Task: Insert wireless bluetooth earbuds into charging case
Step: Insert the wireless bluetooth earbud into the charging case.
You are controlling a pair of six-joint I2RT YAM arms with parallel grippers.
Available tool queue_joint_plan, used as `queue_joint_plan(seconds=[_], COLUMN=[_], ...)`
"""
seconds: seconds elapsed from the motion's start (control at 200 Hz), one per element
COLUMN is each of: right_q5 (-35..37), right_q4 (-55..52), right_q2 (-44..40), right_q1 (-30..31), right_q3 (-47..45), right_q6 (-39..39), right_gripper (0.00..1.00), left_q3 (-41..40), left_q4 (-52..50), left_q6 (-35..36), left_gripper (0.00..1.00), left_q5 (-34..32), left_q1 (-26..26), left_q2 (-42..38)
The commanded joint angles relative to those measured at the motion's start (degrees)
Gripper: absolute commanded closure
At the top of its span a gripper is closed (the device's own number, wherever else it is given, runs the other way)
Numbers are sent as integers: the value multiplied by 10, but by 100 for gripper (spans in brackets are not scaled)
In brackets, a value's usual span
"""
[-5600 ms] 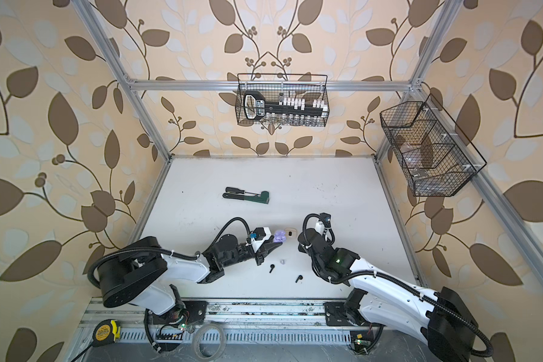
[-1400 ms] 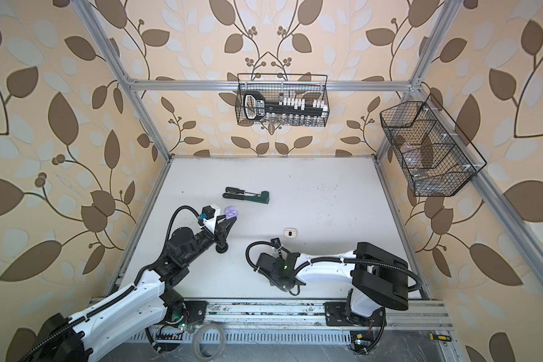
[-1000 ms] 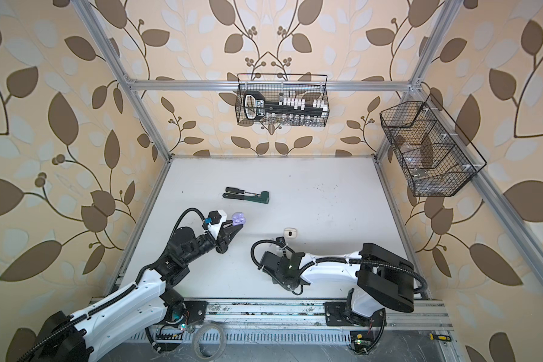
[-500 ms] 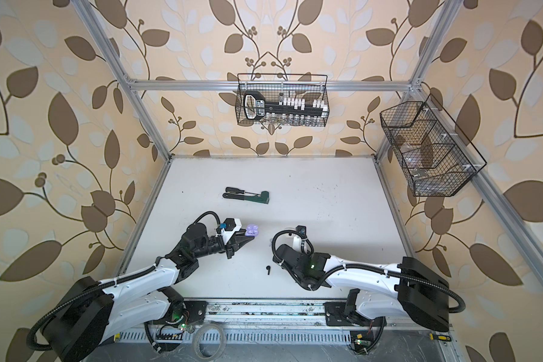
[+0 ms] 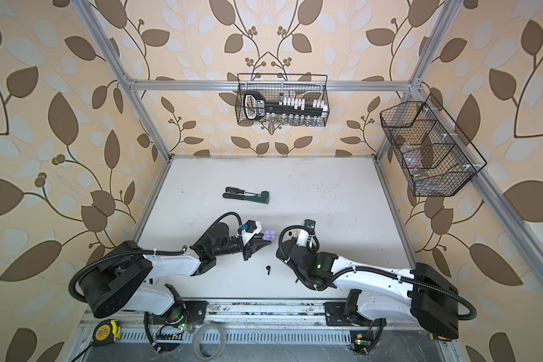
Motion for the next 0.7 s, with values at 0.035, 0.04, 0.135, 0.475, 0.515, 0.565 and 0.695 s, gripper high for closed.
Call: queue_joint_plan(seconds=[0.035, 0.04, 0.135, 0.475, 0.515, 0.565, 0.695], right_q5=[28, 28, 28, 45, 45, 47, 53], right_q4=[17, 18, 28, 45, 47, 53, 66], right_q2=[-18, -18, -26, -48, -48, -46, -35], right_q1=[-1, -1, 0, 12, 16, 22, 32], right_q3=[7, 8, 9, 52, 58, 64, 77], right_q6=[0, 0, -7, -49, -52, -59, -72], right_gripper=[92, 92, 93, 93, 93, 93, 93], left_q3=[22, 22, 22, 19, 19, 21, 21], left_q4=[73, 75, 91, 109, 109, 110, 122], left_q6=[-15, -16, -19, -22, -23, -23, -29], left_gripper=[100, 100, 100, 100, 100, 100, 100], left_q5=[3, 4, 15, 23, 22, 22, 23], left_q1=[-11, -11, -14, -14, -14, -14, -14], left_q2=[0, 8, 25, 29, 29, 32, 38])
